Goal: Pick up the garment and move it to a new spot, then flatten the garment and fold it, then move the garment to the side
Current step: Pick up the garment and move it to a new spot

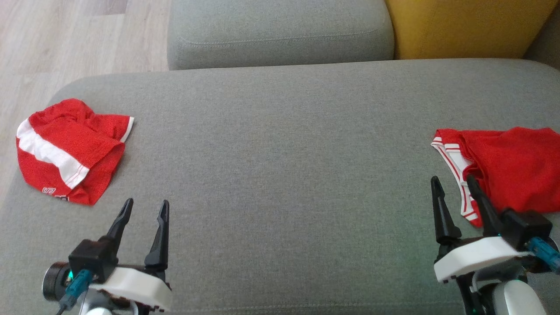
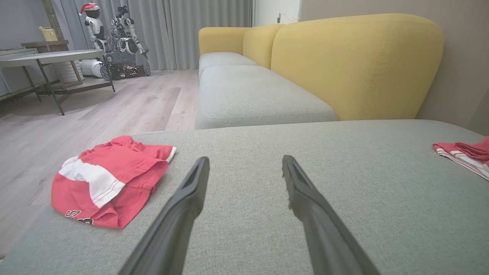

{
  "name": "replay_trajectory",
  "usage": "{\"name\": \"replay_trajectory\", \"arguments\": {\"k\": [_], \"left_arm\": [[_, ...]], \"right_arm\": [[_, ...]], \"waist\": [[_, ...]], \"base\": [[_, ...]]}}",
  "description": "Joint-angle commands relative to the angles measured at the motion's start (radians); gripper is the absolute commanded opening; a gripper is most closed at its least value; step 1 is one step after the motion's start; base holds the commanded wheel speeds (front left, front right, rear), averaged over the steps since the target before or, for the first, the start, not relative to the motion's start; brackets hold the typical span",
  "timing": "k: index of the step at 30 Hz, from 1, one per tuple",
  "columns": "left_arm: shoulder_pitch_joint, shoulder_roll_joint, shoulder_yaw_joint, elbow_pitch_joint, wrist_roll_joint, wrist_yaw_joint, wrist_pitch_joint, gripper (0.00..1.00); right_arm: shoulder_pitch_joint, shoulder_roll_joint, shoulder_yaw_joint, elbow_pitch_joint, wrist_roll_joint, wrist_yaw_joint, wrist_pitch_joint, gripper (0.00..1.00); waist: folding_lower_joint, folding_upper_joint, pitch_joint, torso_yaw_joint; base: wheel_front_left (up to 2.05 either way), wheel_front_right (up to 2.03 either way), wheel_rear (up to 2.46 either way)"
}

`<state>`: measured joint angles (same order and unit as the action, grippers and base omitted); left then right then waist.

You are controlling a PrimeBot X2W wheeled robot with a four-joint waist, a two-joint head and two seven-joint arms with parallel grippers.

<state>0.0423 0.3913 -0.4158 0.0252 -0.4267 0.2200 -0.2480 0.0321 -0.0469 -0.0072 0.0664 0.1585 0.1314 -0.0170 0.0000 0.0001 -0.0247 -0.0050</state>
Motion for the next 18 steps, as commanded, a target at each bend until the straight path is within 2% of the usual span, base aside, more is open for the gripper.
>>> {"name": "replay_trajectory", "arguments": {"k": [1, 13, 18], "left_arm": [[-0.039, 0.026, 0.045, -0.031, -0.009, 0.008, -0.011, 1.00], [-0.047, 0.026, 0.039, -0.027, -0.016, 0.008, -0.007, 1.00], [-0.066, 0.022, 0.035, -0.027, -0.015, 0.010, -0.005, 1.00]], "right_arm": [[-0.031, -0.003, 0.020, -0.039, -0.001, -0.001, 0.001, 1.00], [-0.030, -0.003, 0.007, -0.035, 0.000, -0.001, 0.008, 1.00], [-0.018, -0.003, -0.008, -0.048, -0.006, -0.001, 0.009, 1.00]], "waist": [[0.0000, -0.0001, 0.000, -0.002], [0.0000, -0.0001, -0.003, 0.003], [0.0000, -0.0001, -0.003, 0.059]], "base": [[0.00, 0.00, 0.00], [0.00, 0.00, 0.00], [0.00, 0.00, 0.00]]}}
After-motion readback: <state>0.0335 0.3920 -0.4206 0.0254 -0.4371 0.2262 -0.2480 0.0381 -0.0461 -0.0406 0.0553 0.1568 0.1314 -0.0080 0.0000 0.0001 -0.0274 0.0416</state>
